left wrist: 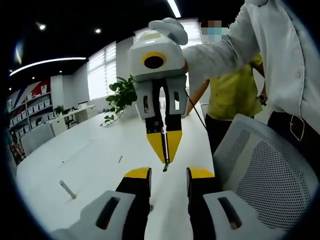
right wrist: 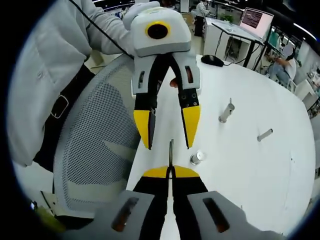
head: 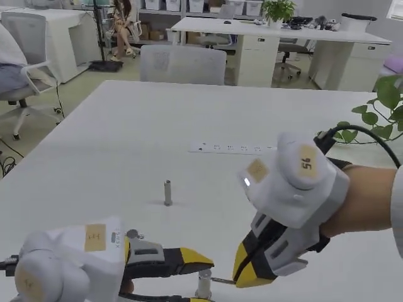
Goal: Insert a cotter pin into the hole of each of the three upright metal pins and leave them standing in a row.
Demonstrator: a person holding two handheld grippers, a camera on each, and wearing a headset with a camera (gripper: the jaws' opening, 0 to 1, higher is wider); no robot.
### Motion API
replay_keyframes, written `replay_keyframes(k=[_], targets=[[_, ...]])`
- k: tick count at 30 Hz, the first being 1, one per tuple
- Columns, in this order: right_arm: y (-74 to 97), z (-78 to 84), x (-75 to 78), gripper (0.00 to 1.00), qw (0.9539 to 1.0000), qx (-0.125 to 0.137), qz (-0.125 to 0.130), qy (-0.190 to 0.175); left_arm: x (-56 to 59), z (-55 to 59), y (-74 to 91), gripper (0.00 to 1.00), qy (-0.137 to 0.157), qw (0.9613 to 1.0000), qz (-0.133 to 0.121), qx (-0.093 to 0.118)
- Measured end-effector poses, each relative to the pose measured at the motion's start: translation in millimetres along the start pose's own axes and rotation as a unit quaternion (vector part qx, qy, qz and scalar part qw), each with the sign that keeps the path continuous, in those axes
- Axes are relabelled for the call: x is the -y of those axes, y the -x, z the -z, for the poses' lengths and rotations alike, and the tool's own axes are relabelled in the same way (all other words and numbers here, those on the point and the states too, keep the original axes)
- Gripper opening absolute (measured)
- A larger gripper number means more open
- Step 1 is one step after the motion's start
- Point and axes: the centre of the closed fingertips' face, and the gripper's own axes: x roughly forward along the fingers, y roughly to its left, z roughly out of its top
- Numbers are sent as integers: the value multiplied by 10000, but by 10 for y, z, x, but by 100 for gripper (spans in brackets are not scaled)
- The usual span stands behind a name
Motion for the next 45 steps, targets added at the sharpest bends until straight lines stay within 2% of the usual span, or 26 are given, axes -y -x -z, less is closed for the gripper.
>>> replay_keyframes(k=[4,7,16,22,34,45], targets=[[-14,-20,-39,2,10000,-44,-61,1,23,3,-15,24,8,10000,52,-26],[-31,-35,-61,2,9999,-70,-105,8,61,24,-15,17,117,9998,169,-76],[-78,-76,-79,2,9998,-120,-184,1,55,30,-14,13,89,9998,166,-89],[-91,-88,-91,2,9996,-144,-234,-4,85,41,-13,6,21,9997,214,-127],[-95,-99,-101,2,9993,-173,-313,54,77,60,-15,2,-54,9996,235,-152],[-90,-124,-106,3,9994,-84,-348,32,72,34,8,0,133,9995,277,-29]])
